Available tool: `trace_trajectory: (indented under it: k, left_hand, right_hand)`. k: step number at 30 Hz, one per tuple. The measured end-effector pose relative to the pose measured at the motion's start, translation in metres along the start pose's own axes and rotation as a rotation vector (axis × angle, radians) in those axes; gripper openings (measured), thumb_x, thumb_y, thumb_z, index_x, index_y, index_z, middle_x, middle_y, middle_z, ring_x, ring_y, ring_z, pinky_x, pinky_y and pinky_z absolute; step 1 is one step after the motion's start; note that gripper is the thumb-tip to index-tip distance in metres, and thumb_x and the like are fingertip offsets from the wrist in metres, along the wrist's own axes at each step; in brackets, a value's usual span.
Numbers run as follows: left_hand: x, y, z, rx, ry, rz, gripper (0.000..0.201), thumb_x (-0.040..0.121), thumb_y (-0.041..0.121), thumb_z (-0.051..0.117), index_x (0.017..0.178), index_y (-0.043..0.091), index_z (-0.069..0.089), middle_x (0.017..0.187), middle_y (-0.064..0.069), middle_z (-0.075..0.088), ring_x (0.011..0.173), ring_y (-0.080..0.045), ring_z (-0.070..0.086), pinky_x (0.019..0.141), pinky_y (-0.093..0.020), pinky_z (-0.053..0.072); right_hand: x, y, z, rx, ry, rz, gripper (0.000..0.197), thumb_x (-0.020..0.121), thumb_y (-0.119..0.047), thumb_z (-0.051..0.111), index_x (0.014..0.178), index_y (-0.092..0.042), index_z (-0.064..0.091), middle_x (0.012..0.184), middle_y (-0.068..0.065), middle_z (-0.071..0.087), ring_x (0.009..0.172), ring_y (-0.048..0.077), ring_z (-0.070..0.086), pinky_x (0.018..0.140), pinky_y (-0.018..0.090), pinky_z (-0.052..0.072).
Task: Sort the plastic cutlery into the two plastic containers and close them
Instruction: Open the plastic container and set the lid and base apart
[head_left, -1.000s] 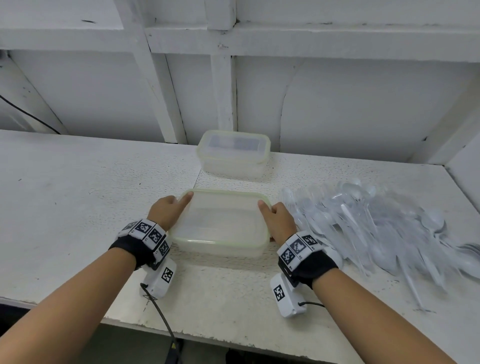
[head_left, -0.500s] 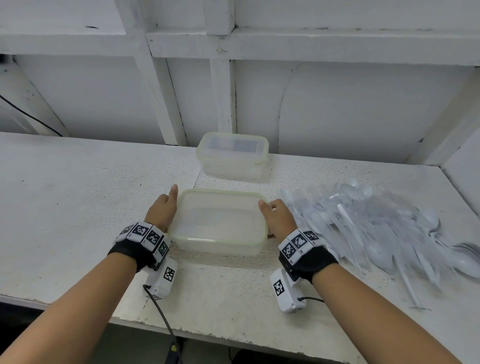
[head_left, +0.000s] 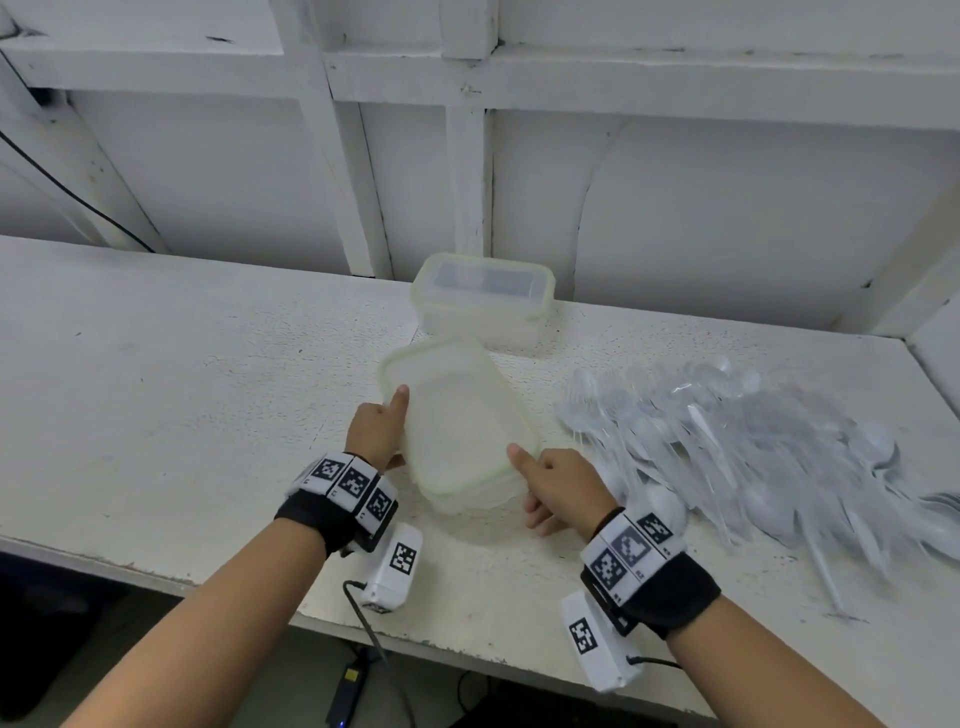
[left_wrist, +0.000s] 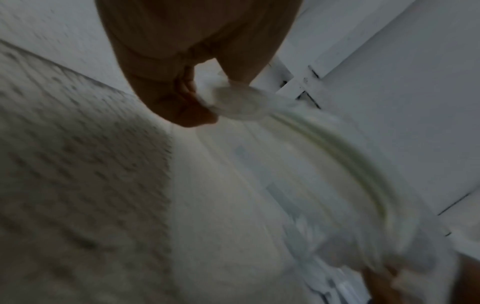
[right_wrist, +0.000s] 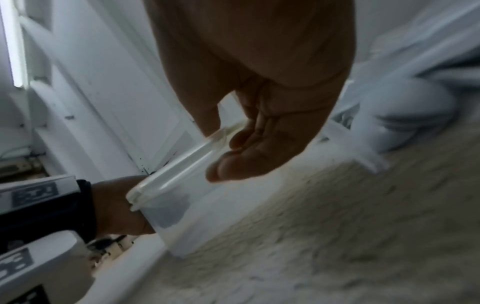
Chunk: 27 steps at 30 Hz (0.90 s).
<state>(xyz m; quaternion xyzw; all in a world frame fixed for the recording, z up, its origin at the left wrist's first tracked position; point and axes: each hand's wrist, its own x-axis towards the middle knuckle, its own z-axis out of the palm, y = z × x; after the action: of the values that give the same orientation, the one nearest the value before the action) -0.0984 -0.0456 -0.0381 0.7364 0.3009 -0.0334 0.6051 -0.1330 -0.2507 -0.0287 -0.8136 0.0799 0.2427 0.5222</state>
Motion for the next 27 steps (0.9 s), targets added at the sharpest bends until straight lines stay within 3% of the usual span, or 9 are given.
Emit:
trace_trajectory:
  k: [4,7,10,13,15,21,23,25,27]
  left_hand:
    - [0.001,0.000,-0.003,-0.088,-0.084,-0.045,0.057,0.092,0.045,0.051,0.113,-0.007,0.055,0.107,-0.022,0.062,0.098,-0.037,0.062,0.076,-0.044,0.055]
    - [0.001,0.002,-0.006,-0.042,-0.069,-0.014,0.065,0.086,0.054,0.055,0.113,-0.005,0.054,0.104,-0.020,0.062,0.093,-0.035,0.061,0.084,-0.052,0.051]
    - [0.014,-0.008,-0.011,0.060,-0.013,0.060,0.090,0.062,0.071,0.058,0.114,-0.002,0.053,0.101,-0.017,0.063,0.095,-0.040,0.062,0.072,-0.044,0.052]
    - [0.008,0.001,-0.011,0.069,-0.075,0.060,0.067,0.079,0.059,0.058,0.110,0.001,0.053,0.107,-0.021,0.063,0.096,-0.039,0.062,0.078,-0.052,0.055]
    - [0.004,0.007,-0.011,0.057,-0.101,0.042,0.050,0.087,0.050,0.056,0.106,0.005,0.053,0.107,-0.020,0.063,0.098,-0.037,0.062,0.084,-0.057,0.052]
    - [0.006,0.007,-0.008,-0.004,-0.162,0.019,0.036,0.091,0.042,0.053,0.104,0.008,0.052,0.094,-0.011,0.063,0.093,-0.032,0.062,0.084,-0.050,0.052]
    - [0.008,0.006,-0.007,-0.019,-0.164,0.010,0.041,0.091,0.043,0.053,0.110,0.007,0.052,0.101,-0.013,0.064,0.097,-0.033,0.062,0.085,-0.051,0.052]
    - [0.009,0.005,-0.007,-0.028,-0.159,0.003,0.048,0.090,0.045,0.054,0.116,0.004,0.051,0.110,-0.016,0.063,0.100,-0.034,0.062,0.085,-0.052,0.052]
    - [0.012,0.004,-0.008,-0.024,-0.154,-0.006,0.054,0.089,0.046,0.055,0.120,0.002,0.050,0.112,-0.016,0.063,0.100,-0.034,0.062,0.084,-0.051,0.053]
  right_hand:
    - [0.014,-0.002,-0.012,-0.251,0.198,-0.127,0.043,0.095,-0.046,0.039,0.066,-0.015,0.038,0.063,0.005,0.051,0.057,0.020,0.049,0.064,0.034,0.049]
    - [0.037,-0.007,-0.014,-0.214,0.227,-0.185,0.031,0.096,-0.042,0.038,0.082,-0.015,0.046,0.074,-0.001,0.051,0.068,0.017,0.050,0.072,0.036,0.050]
    - [0.061,-0.019,-0.012,-0.216,0.178,-0.158,0.033,0.097,-0.042,0.034,0.085,-0.015,0.047,0.077,-0.003,0.049,0.073,0.017,0.050,0.069,0.031,0.045]
    - [0.078,-0.034,-0.007,-0.228,0.122,-0.095,0.048,0.099,-0.042,0.027,0.073,-0.010,0.051,0.076,0.004,0.055,0.073,0.021,0.051,0.068,0.027,0.039]
    - [0.088,-0.042,-0.005,-0.214,0.117,-0.051,0.050,0.098,-0.042,0.027,0.082,-0.004,0.056,0.088,0.011,0.059,0.082,0.025,0.054,0.073,0.028,0.038]
    - [0.098,-0.054,-0.004,-0.177,0.073,0.003,0.057,0.101,-0.037,0.024,0.116,0.007,0.055,0.120,0.023,0.056,0.112,0.033,0.053,0.088,0.031,0.037]
    - [0.100,-0.052,-0.002,-0.148,0.081,-0.001,0.055,0.101,-0.038,0.025,0.113,0.005,0.057,0.113,0.020,0.057,0.108,0.032,0.053,0.090,0.032,0.037]
    - [0.109,-0.050,-0.002,-0.120,0.139,-0.054,0.043,0.098,-0.037,0.033,0.094,0.000,0.053,0.091,0.015,0.054,0.087,0.028,0.050,0.079,0.032,0.036]
    - [0.112,-0.048,0.000,-0.109,0.184,-0.077,0.036,0.097,-0.038,0.037,0.101,-0.004,0.045,0.087,0.010,0.048,0.084,0.024,0.046,0.073,0.030,0.033]
